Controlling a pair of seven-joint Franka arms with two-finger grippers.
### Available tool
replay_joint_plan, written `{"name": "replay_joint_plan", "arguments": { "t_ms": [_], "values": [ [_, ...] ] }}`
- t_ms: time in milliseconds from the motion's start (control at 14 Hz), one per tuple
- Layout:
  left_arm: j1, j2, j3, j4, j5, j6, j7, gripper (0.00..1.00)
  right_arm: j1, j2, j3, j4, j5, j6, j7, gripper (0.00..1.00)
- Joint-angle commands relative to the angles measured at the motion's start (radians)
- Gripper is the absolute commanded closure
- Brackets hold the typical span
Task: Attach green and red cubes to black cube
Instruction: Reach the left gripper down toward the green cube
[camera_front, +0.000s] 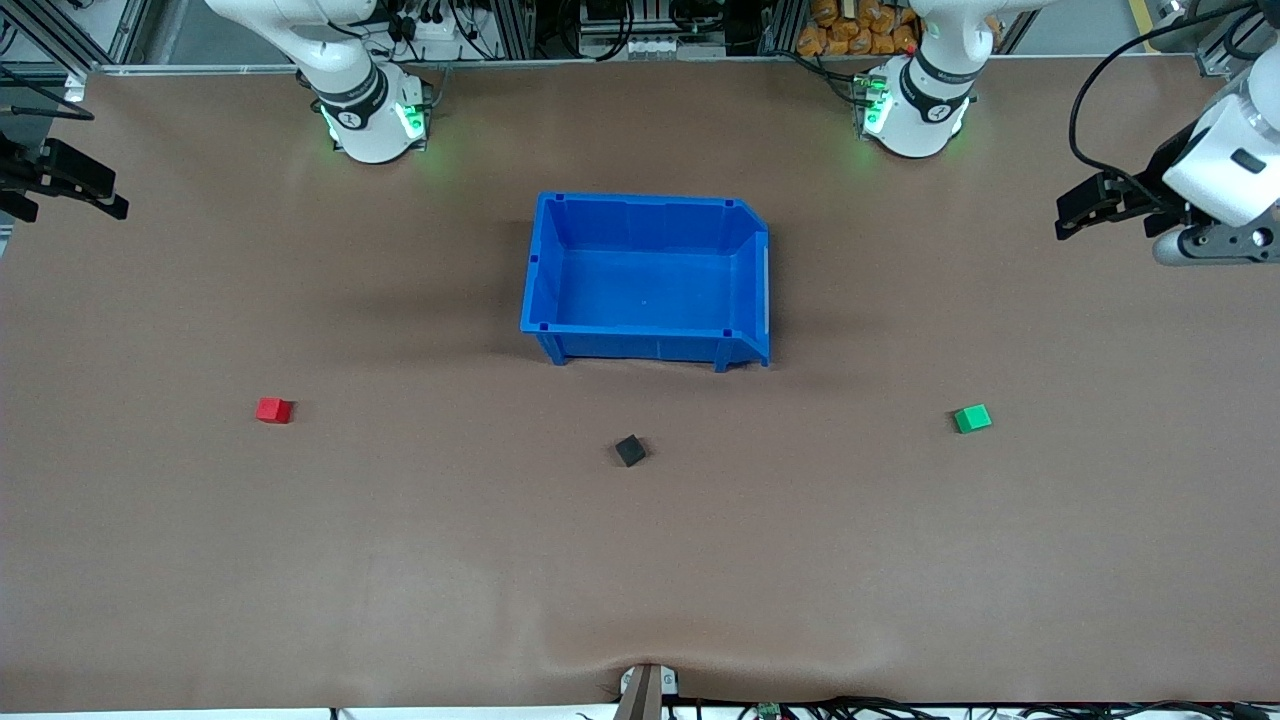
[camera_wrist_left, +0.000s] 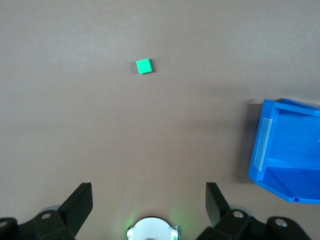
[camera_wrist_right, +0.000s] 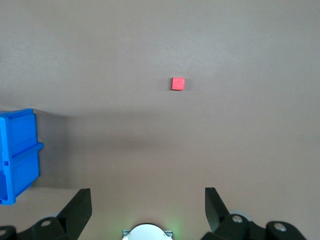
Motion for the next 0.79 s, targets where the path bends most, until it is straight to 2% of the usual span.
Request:
{"name": "replay_joint_plan", "arguments": {
  "t_ms": [0, 358, 645, 716],
  "values": [
    [0.006, 0.040, -0.010, 0.020, -0.001, -0.011, -0.004, 0.00, -0.025, 0.003, 0.009, -0.005, 0.012, -0.007, -0.002, 0.00],
    [0.012, 0.048, -0.011, 0.021, 0.000, -0.010, 0.013, 0.00, -0.026, 0.004, 0.009, -0.006, 0.012, -0.005, 0.000, 0.00],
    [0.013, 0.120, -0.010, 0.055, 0.029, -0.010, 0.011, 0.00, -0.028, 0.023, 0.009, -0.009, 0.012, 0.004, 0.000, 0.00],
    [0.013, 0.164, -0.005, 0.061, 0.029, -0.010, 0.013, 0.00, -0.026, 0.029, 0.009, -0.008, 0.012, 0.007, -0.002, 0.00]
  ]
}}
